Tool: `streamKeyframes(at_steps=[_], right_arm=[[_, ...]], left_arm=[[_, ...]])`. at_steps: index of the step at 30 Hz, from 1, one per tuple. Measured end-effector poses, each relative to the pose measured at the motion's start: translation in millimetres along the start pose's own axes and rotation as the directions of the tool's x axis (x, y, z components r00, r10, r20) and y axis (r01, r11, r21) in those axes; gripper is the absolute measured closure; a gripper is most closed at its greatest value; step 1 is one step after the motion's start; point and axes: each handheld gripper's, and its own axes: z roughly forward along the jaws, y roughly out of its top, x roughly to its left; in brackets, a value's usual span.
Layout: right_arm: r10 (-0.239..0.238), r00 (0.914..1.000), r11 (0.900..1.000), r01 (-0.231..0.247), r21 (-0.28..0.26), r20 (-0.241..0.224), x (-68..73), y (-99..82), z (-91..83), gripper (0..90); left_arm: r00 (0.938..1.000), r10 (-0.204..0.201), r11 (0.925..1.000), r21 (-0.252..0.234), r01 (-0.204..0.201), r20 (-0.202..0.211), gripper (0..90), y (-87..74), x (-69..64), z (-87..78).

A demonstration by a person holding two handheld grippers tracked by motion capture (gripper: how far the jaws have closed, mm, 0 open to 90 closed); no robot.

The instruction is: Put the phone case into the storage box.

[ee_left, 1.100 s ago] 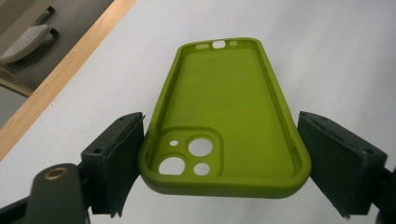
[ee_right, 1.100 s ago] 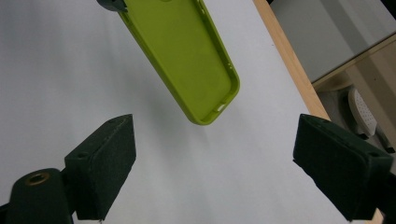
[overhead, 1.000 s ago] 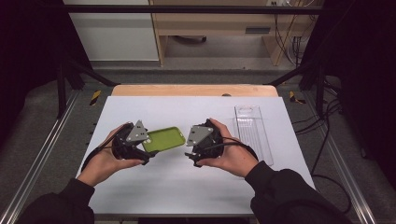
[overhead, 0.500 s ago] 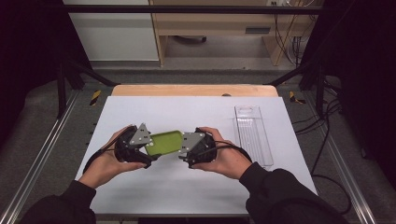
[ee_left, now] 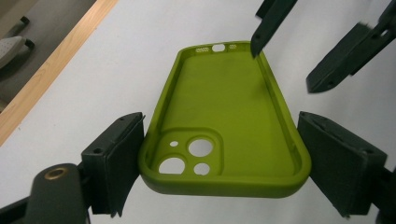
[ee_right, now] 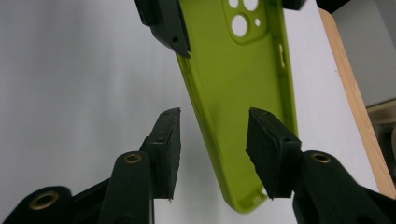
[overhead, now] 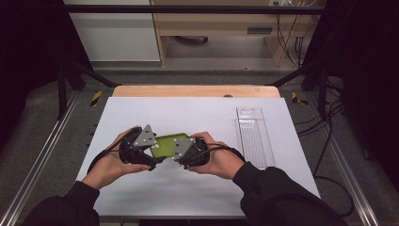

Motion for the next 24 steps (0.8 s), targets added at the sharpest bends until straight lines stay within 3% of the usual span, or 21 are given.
streamKeyframes(at_steps=[15, 24], right_arm=[[-0.085, 0.9953, 0.9963, 0.086, 0.001, -0.045, -0.8, 2.0, 7.5, 74.3], [-0.097, 0.9931, 0.9953, 0.096, -0.009, -0.066, -2.2, 0.9, 9.6, 80.6]], left_arm=[[0.9995, 0.004, 0.9999, -0.012, -0.004, 0.032, 16.4, 5.6, 2.8, 3.6], [0.9987, 0.012, 0.9998, -0.019, -0.011, 0.050, 16.3, 5.4, 4.3, 3.0]])
